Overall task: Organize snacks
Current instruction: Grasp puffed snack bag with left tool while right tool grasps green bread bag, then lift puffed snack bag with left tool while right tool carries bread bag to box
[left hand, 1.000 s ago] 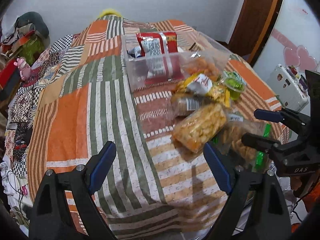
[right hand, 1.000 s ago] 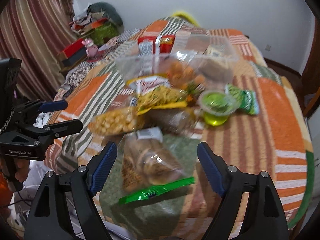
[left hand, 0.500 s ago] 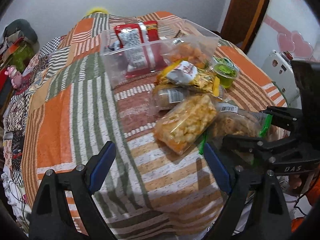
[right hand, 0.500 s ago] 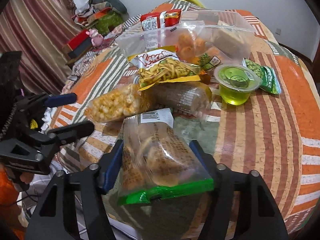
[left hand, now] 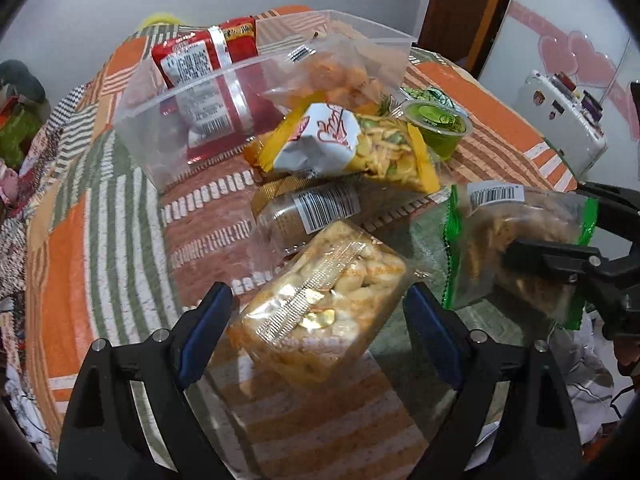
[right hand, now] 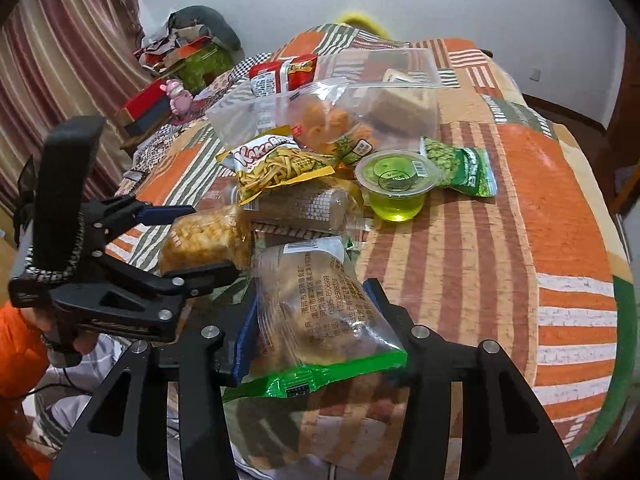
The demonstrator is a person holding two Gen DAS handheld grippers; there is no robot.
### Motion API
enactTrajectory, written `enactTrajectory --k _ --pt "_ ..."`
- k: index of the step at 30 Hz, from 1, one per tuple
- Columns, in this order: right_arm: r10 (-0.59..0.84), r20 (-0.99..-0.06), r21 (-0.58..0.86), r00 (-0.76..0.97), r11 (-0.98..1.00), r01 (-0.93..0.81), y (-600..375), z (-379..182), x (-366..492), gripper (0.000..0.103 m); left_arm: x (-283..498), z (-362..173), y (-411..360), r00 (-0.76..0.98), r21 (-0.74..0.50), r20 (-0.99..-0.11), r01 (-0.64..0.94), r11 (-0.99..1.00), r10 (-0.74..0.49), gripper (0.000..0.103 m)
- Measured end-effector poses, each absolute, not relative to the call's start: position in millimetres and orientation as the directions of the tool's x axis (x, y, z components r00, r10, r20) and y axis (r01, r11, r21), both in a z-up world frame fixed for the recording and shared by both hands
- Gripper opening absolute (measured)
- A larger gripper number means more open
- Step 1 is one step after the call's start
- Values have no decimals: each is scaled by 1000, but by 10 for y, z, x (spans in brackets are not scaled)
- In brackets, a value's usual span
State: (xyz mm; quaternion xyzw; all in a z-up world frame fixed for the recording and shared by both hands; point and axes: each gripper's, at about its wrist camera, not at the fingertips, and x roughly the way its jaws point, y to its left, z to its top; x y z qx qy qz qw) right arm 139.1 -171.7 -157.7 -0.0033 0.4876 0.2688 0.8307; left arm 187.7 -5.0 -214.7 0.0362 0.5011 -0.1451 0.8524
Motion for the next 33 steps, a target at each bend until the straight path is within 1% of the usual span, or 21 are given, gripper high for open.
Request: enactTrajectory --k 2,4,6,9,11,16,21,23,33 --pt "441 -815 250 375 853 -458 -1695 -1598 1393 46 1857 -2171 -27 458 -99 -860 283 954 -225 74" --pt "447 -817 258 364 848 -462 -1689 -1618 1402 49 1820 -2181 -5 469 -104 -852 283 954 -232 71" --pt "456 -821 279 344 845 -456 -1660 -1648 1450 49 1764 -2182 15 479 -113 -844 278 954 -240 67" --pt "472 -815 300 336 840 -452 -1623 -1678 1472 49 1688 -2166 53 488 -129 -836 270 954 -251 58" --pt "473 -813 296 339 838 -458 -1574 -1678 1465 47 1619 -2151 55 493 -144 -829 268 953 -263 52" --pt "457 -810 257 368 840 -478 -1504 -1623 1421 43 1541 -2069 35 519 -130 -817 257 958 -250 51" --pt "469 -799 264 376 836 -480 -1559 -1554 1395 42 1479 -1911 77 554 -125 -796 240 963 -242 51" --pt "458 -795 246 397 842 -480 -1587 -1521 1387 42 1431 -1833 97 574 -116 -785 234 965 -234 51" --pt "453 -729 213 513 863 -458 -1748 -1129 1462 42 1467 -1395 301 684 -90 -707 165 982 -180 51"
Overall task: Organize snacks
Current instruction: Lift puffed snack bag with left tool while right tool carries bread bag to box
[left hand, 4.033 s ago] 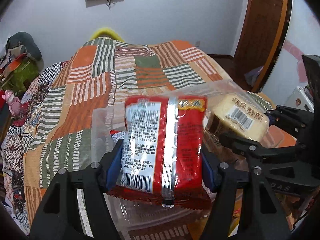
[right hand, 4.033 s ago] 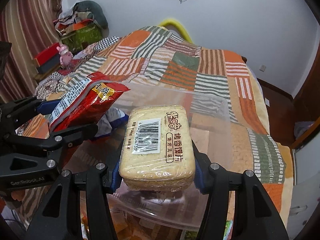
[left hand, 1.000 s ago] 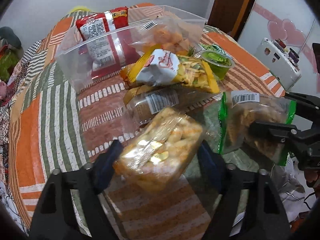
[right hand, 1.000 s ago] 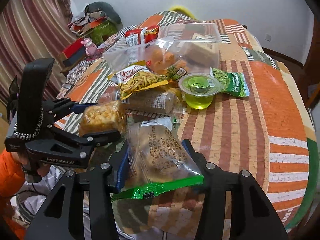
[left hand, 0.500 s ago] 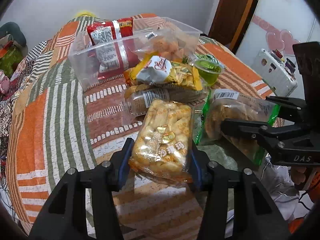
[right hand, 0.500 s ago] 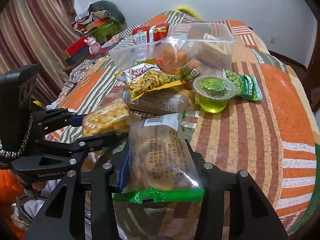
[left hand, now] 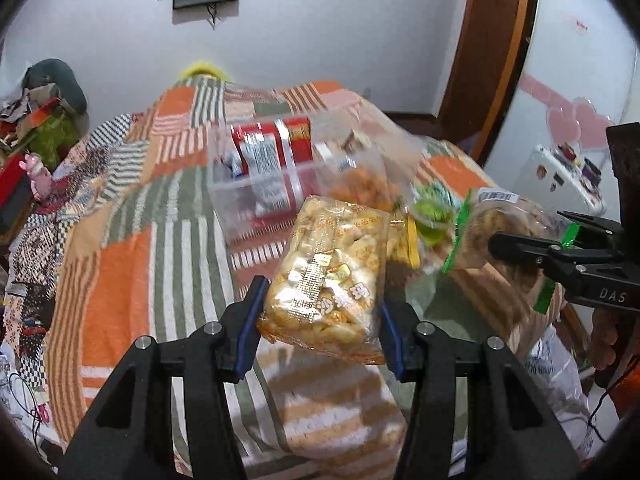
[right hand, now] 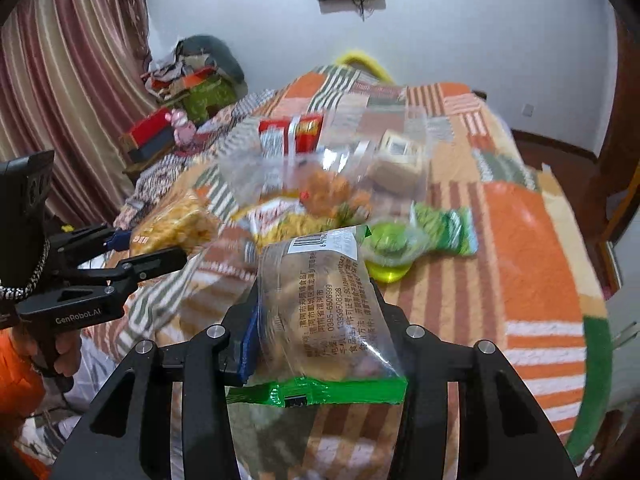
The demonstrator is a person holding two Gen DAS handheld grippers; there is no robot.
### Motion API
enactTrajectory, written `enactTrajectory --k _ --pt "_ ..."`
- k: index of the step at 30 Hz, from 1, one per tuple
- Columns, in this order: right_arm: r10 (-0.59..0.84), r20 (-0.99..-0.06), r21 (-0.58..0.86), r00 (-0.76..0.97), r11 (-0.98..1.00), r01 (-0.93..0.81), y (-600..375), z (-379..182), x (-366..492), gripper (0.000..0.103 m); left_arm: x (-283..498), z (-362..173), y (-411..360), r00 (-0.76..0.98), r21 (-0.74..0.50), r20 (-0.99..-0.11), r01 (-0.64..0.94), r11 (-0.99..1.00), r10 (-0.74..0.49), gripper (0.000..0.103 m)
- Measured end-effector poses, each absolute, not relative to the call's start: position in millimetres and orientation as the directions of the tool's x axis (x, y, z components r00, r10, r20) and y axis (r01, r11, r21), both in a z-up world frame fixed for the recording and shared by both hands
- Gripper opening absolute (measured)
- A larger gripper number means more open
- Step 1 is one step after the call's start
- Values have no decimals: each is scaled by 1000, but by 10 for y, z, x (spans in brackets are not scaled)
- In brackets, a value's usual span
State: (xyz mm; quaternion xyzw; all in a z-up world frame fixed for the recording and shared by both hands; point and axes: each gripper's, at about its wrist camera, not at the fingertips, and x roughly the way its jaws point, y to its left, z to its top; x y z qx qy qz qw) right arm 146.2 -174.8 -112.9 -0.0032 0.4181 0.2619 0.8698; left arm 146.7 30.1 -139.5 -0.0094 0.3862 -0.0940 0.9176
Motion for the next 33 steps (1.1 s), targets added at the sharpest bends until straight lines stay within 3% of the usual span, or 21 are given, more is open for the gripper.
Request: enactTrajectory --k 19,33 --pt "415 -595 125 689 894 -430 -1723 -531 1972 42 2056 -827 326 781 -89 -598 157 984 -179 51" --pt "388 -624 124 679 906 -404 -1565 -793 2559 42 2792 -999 205 755 -109 -627 159 981 -193 51"
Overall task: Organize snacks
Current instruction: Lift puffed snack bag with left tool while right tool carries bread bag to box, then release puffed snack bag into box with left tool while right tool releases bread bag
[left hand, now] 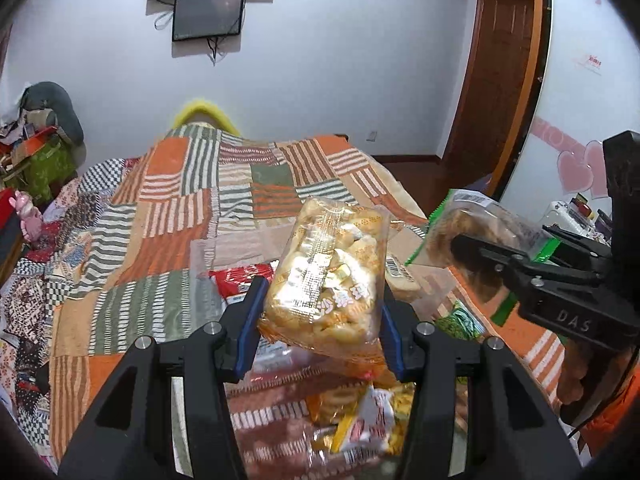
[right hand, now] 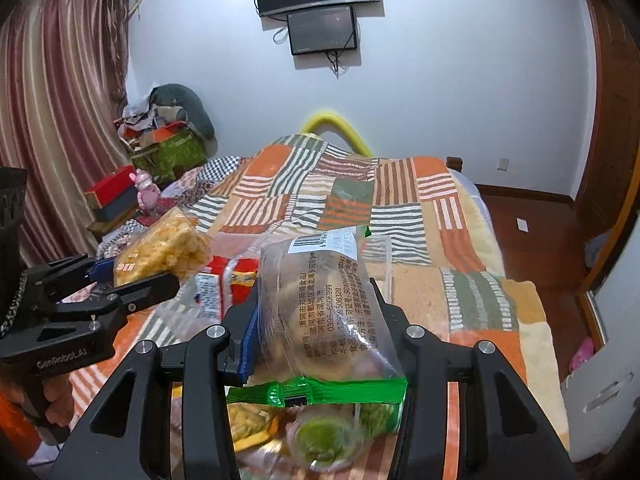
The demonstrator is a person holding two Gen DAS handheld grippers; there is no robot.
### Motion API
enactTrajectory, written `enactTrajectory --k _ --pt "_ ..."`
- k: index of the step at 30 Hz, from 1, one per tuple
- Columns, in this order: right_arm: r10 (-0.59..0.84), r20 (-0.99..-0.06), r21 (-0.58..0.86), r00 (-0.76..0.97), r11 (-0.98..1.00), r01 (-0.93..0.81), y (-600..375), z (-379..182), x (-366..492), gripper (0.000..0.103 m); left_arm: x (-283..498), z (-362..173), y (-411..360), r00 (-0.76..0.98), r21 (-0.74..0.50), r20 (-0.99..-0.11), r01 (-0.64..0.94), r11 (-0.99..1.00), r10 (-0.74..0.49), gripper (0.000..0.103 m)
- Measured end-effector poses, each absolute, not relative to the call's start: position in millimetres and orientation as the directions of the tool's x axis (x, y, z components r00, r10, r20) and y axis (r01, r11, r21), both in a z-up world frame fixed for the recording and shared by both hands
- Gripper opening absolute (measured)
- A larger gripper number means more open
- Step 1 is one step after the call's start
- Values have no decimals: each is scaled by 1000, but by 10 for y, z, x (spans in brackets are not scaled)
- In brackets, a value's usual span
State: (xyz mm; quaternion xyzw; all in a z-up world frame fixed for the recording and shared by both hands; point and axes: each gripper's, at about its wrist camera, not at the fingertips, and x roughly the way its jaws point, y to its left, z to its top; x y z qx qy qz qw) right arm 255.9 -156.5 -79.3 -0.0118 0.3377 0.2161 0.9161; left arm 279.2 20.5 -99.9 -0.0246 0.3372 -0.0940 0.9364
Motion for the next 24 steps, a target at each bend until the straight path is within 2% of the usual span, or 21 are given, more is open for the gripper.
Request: enactTrajectory --k 19,24 --pt "364 -718 57 594 880 -471 -1351 -1211 3198 43 3652 -1410 129 676 -160 -704 150 976 -219 51" --pt "381 -733 92 563 876 -473 -1365 -1258 3273 46 3674 -1447 168 669 -192 -707 131 973 -229 52"
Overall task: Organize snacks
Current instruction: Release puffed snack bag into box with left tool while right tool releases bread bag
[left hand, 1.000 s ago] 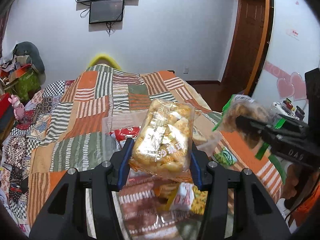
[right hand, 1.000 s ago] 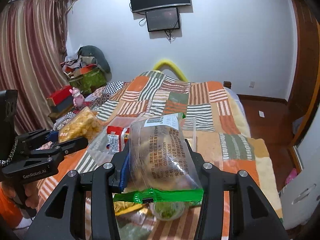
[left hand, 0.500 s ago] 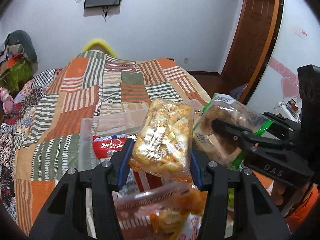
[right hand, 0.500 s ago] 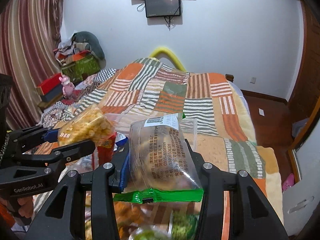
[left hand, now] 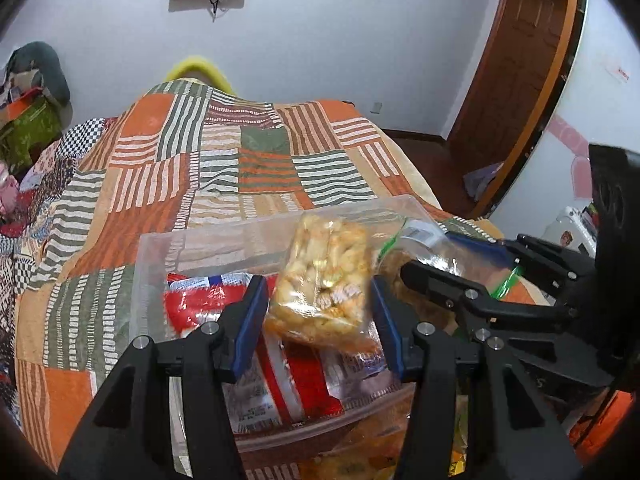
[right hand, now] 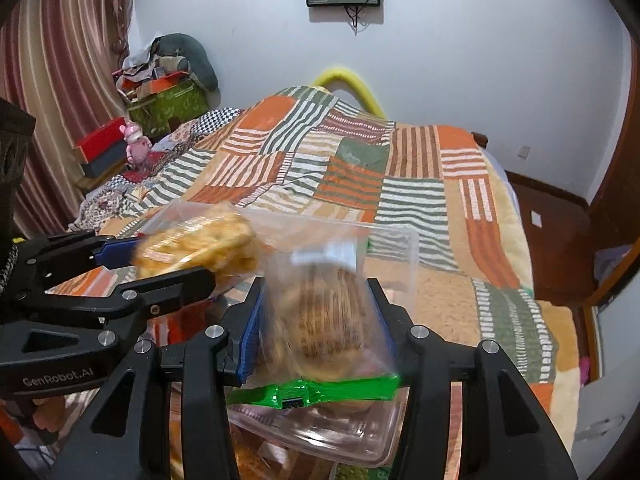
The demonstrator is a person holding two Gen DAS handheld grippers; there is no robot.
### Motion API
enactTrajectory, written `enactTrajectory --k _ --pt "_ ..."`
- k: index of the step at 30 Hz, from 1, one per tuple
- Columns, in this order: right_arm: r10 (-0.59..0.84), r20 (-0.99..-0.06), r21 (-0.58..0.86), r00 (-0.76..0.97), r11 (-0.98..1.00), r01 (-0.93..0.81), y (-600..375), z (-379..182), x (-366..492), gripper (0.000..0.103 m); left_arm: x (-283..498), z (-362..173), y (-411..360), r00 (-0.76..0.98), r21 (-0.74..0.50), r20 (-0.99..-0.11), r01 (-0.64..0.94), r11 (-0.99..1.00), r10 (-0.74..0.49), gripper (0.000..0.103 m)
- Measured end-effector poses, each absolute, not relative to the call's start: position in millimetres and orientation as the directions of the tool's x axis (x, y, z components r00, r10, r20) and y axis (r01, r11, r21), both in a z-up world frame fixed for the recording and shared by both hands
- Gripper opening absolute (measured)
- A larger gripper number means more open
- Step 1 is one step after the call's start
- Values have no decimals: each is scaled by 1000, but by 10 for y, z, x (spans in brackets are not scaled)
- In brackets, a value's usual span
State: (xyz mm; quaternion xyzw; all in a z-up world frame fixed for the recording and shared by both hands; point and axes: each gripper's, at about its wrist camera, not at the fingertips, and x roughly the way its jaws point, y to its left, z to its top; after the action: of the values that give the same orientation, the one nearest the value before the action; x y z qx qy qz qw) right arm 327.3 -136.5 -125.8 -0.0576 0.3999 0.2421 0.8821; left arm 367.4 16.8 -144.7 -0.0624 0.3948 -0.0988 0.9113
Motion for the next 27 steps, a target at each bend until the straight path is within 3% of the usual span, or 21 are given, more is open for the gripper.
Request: enactTrajectory --k 13,18,27 --pt "381 -708 65 595 874 -482 -1438 -1067 3033 57 3277 -1149 145 713 -125 -672 159 979 -201 60" --pt "378 -693 60 614 879 -473 -1538 -987 2869 59 3024 -1051 179 729 -110 -658 153 982 -188 69" --pt "382 -694 93 611 888 -450 -1726 -959 2604 60 2671 -1150 203 696 -102 -694 158 982 -184 75"
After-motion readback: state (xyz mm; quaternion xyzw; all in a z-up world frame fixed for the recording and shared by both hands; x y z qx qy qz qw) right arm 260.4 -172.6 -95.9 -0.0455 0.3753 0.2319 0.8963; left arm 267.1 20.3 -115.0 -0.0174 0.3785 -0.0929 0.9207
